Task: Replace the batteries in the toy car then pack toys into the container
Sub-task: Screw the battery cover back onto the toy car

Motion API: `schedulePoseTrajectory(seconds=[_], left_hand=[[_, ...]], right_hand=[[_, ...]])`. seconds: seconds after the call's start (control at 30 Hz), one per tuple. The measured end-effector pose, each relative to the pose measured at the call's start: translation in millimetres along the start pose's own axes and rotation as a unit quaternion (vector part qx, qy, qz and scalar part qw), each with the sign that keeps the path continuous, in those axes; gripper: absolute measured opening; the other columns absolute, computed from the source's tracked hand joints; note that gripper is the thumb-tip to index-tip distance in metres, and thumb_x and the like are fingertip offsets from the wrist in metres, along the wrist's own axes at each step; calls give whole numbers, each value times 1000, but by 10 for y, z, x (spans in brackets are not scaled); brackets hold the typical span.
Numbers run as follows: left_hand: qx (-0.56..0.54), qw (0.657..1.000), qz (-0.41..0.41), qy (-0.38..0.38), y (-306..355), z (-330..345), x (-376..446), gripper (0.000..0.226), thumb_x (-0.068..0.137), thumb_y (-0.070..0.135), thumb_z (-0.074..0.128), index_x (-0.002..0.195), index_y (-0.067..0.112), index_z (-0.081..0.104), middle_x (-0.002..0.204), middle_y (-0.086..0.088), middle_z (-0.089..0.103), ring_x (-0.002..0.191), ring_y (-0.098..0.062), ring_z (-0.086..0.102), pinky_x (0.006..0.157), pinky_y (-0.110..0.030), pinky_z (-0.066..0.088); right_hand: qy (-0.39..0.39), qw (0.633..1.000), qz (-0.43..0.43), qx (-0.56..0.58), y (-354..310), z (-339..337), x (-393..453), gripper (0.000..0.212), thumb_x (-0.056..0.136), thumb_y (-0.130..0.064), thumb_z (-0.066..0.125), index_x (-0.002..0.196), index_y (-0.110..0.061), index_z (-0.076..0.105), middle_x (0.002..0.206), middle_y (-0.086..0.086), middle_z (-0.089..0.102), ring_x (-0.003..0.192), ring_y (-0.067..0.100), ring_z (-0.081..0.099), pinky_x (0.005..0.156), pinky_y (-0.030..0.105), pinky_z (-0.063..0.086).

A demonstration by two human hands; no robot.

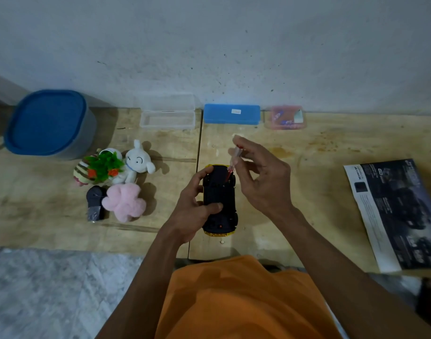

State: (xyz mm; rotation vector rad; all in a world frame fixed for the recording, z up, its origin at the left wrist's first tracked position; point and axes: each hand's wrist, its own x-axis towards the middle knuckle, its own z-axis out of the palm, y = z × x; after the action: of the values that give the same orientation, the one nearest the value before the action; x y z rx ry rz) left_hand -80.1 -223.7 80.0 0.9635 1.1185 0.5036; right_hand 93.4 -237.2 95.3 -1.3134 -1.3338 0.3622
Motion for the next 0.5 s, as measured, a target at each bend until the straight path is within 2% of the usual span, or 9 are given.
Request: schedulePoseTrajectory(seconds=[0.1, 0.23, 0.3, 0.43, 0.5], left_hand=[[-2, 1000, -7, 7, -7, -24, -8, 85, 82, -20, 63, 139, 41, 49, 126, -8, 56, 105, -24, 66, 85, -53, 61], [1, 1000, -9, 8, -10, -26, -14, 83, 82, -20, 63, 137, 42, 50, 123, -6, 58, 101, -22, 68, 86, -55, 60], [3, 1000, -9, 11, -11, -23, -12, 83, 82, -20, 63, 137, 41, 50, 123, -6, 58, 100, -20, 69, 87, -56, 59], [1, 1000, -7, 3, -12, -16, -14, 84, 82, -20, 64, 138, 41, 50, 126, -7, 57, 106, -25, 67, 86, -55, 60], [2, 1000, -4, 2, -12, -5, -16, 84, 82, -20, 63, 138, 41, 50, 129, -7, 55, 111, -27, 64, 84, -51, 61]], right_hand=[[14, 1000, 9, -2, 23, -17, 30, 34, 86, -4, 76, 118, 2, 67, 95, 12, 71, 85, 16, 72, 67, 25, 61], [-15, 1000, 27, 4, 35, -24, 12, 38, 89, -4, 72, 126, 0, 63, 103, 10, 72, 91, 14, 72, 72, 28, 62], [-5, 1000, 27, 4, 43, -18, 7, 37, 87, -5, 75, 122, 0, 65, 100, 9, 72, 88, 14, 72, 68, 28, 62], [-23, 999, 27, 8, 19, -18, -6, 41, 90, -3, 71, 129, -3, 60, 111, 9, 69, 95, 14, 70, 69, 26, 61], [-24, 1000, 20, 3, 14, -4, -27, 40, 90, -1, 71, 128, -3, 60, 107, 9, 70, 91, 13, 71, 67, 26, 61]])
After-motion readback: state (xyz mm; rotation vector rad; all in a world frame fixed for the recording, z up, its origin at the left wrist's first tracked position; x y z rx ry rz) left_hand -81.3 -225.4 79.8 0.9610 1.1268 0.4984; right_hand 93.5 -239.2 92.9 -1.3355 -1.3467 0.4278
